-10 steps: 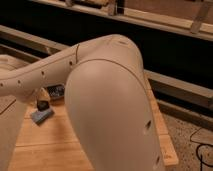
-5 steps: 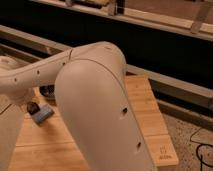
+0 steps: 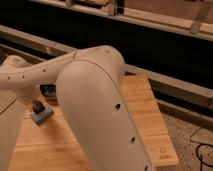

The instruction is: Place the eraser on the white sponge

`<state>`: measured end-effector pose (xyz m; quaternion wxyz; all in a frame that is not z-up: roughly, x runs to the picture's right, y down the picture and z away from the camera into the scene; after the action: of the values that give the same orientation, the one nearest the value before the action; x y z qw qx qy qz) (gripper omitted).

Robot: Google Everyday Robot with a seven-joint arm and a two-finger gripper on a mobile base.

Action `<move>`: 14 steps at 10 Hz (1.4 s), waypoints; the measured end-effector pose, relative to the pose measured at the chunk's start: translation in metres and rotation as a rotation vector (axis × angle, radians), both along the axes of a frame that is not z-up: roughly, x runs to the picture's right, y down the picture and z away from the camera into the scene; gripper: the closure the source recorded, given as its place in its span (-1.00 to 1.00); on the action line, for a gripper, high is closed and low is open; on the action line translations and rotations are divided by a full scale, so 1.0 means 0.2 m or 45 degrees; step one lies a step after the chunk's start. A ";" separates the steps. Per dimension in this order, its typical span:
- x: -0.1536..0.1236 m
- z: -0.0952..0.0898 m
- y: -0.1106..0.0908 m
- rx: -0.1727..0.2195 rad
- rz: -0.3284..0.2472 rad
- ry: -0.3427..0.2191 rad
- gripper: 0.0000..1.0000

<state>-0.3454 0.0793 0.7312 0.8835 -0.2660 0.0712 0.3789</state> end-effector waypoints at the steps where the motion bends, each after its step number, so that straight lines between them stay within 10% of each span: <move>1: 0.00 0.02 0.01 -0.011 0.004 0.005 1.00; 14: -0.03 0.21 0.18 -0.133 -0.057 0.045 1.00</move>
<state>-0.3510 0.1162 0.7733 0.8753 -0.3035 0.1126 0.3592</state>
